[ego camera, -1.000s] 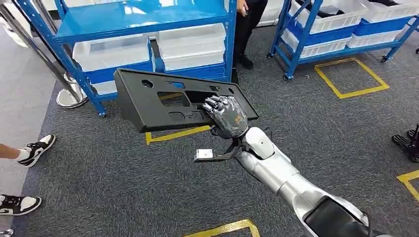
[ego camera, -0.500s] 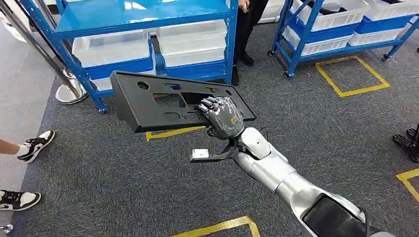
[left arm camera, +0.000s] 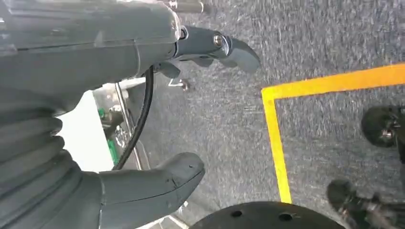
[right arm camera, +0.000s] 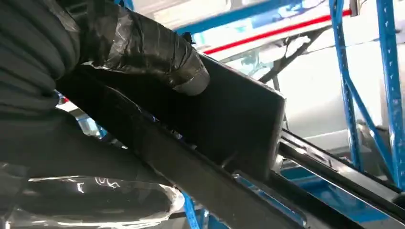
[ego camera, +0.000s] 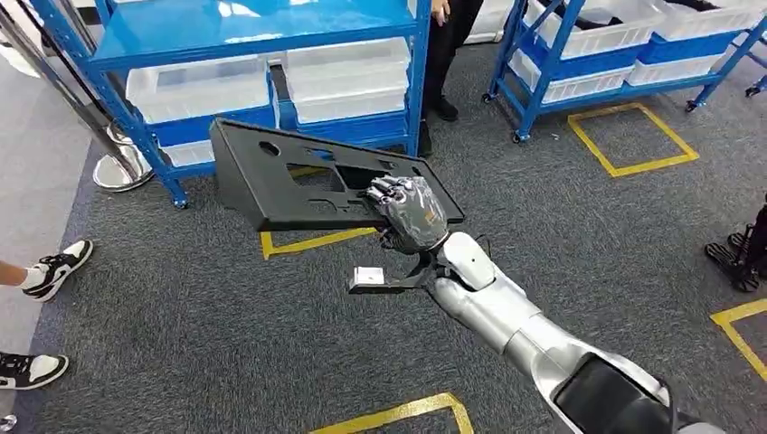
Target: Take the parts from the cabinet and place them on the table.
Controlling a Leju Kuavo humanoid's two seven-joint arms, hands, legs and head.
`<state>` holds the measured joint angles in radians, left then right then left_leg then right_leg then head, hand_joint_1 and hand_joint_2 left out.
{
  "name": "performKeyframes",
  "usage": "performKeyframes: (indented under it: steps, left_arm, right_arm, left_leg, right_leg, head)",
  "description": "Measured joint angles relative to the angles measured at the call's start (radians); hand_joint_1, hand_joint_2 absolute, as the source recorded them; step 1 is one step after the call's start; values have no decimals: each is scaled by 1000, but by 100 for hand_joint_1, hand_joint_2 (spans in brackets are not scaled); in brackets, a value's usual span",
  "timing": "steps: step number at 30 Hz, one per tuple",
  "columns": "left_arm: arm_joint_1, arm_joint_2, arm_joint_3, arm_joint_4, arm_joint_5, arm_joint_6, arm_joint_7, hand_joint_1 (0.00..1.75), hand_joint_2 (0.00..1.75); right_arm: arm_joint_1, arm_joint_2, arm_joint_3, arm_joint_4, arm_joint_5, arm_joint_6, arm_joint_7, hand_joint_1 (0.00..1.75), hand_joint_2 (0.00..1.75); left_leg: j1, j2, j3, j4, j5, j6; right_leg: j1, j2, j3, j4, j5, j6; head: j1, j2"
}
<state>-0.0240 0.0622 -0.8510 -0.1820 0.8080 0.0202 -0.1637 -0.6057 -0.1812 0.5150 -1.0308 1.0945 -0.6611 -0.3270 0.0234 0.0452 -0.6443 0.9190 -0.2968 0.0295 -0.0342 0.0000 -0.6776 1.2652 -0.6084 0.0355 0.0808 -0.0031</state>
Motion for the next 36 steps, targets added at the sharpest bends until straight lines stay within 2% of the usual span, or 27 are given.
performKeyframes:
  steps: [2, 3, 4, 5, 6, 9, 10, 11, 12, 14, 15, 17, 18, 19, 20, 22, 24, 25, 26, 27, 29, 30, 31, 32, 34, 35, 36]
  left_arm:
    - [1, 0, -2, 0, 2, -1, 0, 0, 175]
    - [1, 0, -5, 0, 2, -1, 0, 0, 175]
    - [1, 1, -7, 0, 3, -1, 0, 0, 175]
    - [0, 7, -7, 3, 3, 0, 0, 0, 175]
    - [1, 4, -8, 3, 3, 0, 0, 0, 175]
    - [4, -1, -10, 3, 3, -1, 0, 0, 175]
    - [2, -2, -10, 3, 3, -1, 0, 0, 175]
    - [4, 0, -10, 3, 3, -1, 0, 0, 175]
    - [5, 0, -11, 3, 5, -1, -1, 0, 175]
    - [6, 0, -11, 3, 6, -2, -4, 0, 175]
    - [6, 0, -11, 3, 10, -2, -5, 0, 175]
    - [7, 0, -11, 3, 12, -4, -6, 0, 175]
    - [7, 0, -11, 3, 12, -4, -7, 0, 175]
    - [7, 2, -11, 3, 13, -4, -7, 0, 175]
    - [10, 11, -12, 7, 13, -4, -8, 0, 175]
    - [6, 10, -12, 8, 13, -6, -8, 0, 175]
    - [-1, 10, -13, 8, 12, -7, -8, 0, 175]
    - [-1, 9, -13, 8, 12, -7, -8, 0, 175]
    - [1, 9, -13, 8, 12, -8, -7, 0, 175]
    - [4, 9, -14, 8, 13, -9, -7, 0, 175]
    - [6, 8, -14, 8, 15, -9, -7, 0, 175]
    - [6, 8, -14, 8, 16, -9, -7, 0, 175]
    - [5, 8, -14, 8, 17, -9, -7, 0, 175]
    - [4, 5, -14, 8, 19, -9, -7, 0, 175]
    - [4, 3, -13, 8, 22, -10, -7, 0, 175]
    - [3, 6, -13, 8, 24, -10, -7, 0, 175]
    - [4, 5, -13, 8, 24, -10, -7, 0, 175]
  right_arm:
    - [-4, -6, 6, 1, -2, 0, 11, 175, 175]
    - [-10, -9, 7, 0, -2, 0, 16, 175, 175]
    - [-16, -11, 8, 1, -2, 0, 20, 175, 175]
    - [-25, -12, 11, -3, -2, 0, 20, 175, 175]
    - [-29, -13, 13, -5, -2, 0, 20, 175, 175]
    - [-41, -27, 17, -5, -6, 0, 20, 175, 175]
    - [-43, -27, 20, -5, -6, 0, 20, 175, 175]
    - [-48, -29, 22, -5, -3, 0, 21, 175, 175]
    - [-52, -28, 23, -6, 5, 0, 23, 175, 175]
    - [-60, -29, 23, -8, 12, 0, 38, 175, 175]
    - [-65, -32, 24, -9, 12, 0, 41, 175, 175]
    - [-79, -44, 25, -21, 0, 0, 56, 175, 175]
    - [-89, -50, 25, -27, -2, 0, 60, 175, 175]
    - [-103, -56, 25, -31, -6, 0, 62, 175, 175]
    - [-117, -60, 27, -31, -10, 0, 62, 175, 175]
    - [-130, -65, 34, -33, -11, 0, 70, 175, 175]
    - [-137, -78, 42, -33, -11, 1, 75, 175, 175]
    - [-144, -85, 47, -33, -13, 3, 76, 175, 175]
    - [-161, -90, 52, -32, -13, 5, 79, 175, 175]
    - [-182, -91, 56, -31, -17, 6, 84, 175, 175]
    - [-203, -91, 60, -30, -19, 9, 91, 175, 175]
    - [-206, -93, 62, -30, -19, 10, 92, 175, 175]
    - [-209, -94, 67, -29, -19, 10, 92, 175, 175]
    - [-212, -96, 71, -29, -19, 11, 93, 175, 175]
    - [-228, -99, 80, -29, -19, 13, 96, 175, 175]
    - [-235, -100, 81, -28, -20, 13, 97, 175, 175]
    - [-243, -100, 83, -28, -22, 13, 100, 175, 175]
  left_leg:
    - [15, 16, -22, 34, -9, -19]
    - [22, 23, -38, 62, -17, -32]
    - [20, 29, -51, 86, -25, -45]
    - [19, 34, -60, 113, -37, -58]
    - [19, 39, -58, 107, -39, -64]
    - [29, 66, -50, 96, -36, -82]
    - [32, 50, -52, 108, -55, -87]
    - [32, 6, -75, 170, -127, -84]
    - [26, -16, -100, 241, -178, -80]
    - [14, -36, -154, 405, -261, -68]
    - [8, -37, -155, 430, -266, -59]
    - [-8, -45, -88, 342, -223, -30]
    - [-19, -63, -36, 259, -189, -10]
    - [-29, -117, 18, 169, -161, 16]
    - [-30, -136, 35, 145, -171, 27]
    - [-40, -109, 38, 135, -163, 28]
    - [-39, -83, 51, 109, -151, 33]
    - [-31, -61, 65, 80, -134, 21]
    - [-31, -53, 68, 67, -130, 26]
    - [-32, -39, 65, 67, -127, 27]
    - [-32, -13, 61, 70, -129, 26]
    - [-31, -1, 60, 71, -130, 26]
    - [-30, 10, 60, 73, -131, 24]
    - [-28, 23, 58, 79, -134, 20]
    - [-23, 46, 51, 104, -148, 5]
    - [-31, 54, 45, 114, -154, -4]
    - [-31, 59, 42, 126, -160, -9]
  right_leg:
    - [-16, -10, 55, -113, 72, 22]
    - [-25, -35, 101, -198, 106, 35]
    - [-19, -71, 96, -191, 98, 35]
    - [-19, -74, 77, -199, 108, 22]
    - [-13, -59, 73, -182, 105, 2]
    - [-8, -28, 60, -181, 119, -29]
    - [-10, -23, 60, -183, 125, -37]
    - [-8, -11, 52, -186, 134, -44]
    - [-7, 0, 47, -186, 140, -46]
    - [4, 26, 32, -187, 149, -53]
    - [11, 40, 27, -186, 154, -54]
    - [22, 67, 24, -186, 158, -56]
    - [26, 78, 24, -187, 160, -56]
    - [22, 89, 25, -188, 162, -57]
    - [29, 97, 22, -188, 164, -53]
    - [16, 119, 21, -194, 172, -41]
    - [16, 143, 24, -211, 183, -24]
    - [21, 98, 20, -195, 174, -27]
    - [28, 47, 4, -165, 143, -24]
    - [27, 25, -28, -100, 100, -20]
    - [20, 10, -82, 26, 43, -12]
    - [15, 8, -91, 52, 42, -7]
    - [10, 4, -80, 36, 60, -1]
    - [6, -3, -44, -25, 97, 4]
    - [2, -48, 53, -191, 158, 11]
    - [14, -77, 51, -190, 137, -1]
    - [11, -70, 49, -197, 148, -12]
  head:
    - [0, 0]
    - [0, 0]
    - [-1, 0]
    - [4, 0]
    - [-1, 0]
    - [0, 0]
    - [-2, 0]
    - [-2, 0]
    - [-1, 0]
    - [-2, 0]
    - [-1, 0]
    - [-2, 0]
    - [-1, 0]
    - [-1, 0]
    - [-1, 0]
    - [-1, 0]
    - [-2, 0]
    - [-1, 0]
    - [0, 0]
    - [0, 0]
    - [0, 0]
    - [0, 0]
    - [0, 0]
    - [0, 0]
    - [0, 0]
    - [-1, 0]
    - [-1, 0]
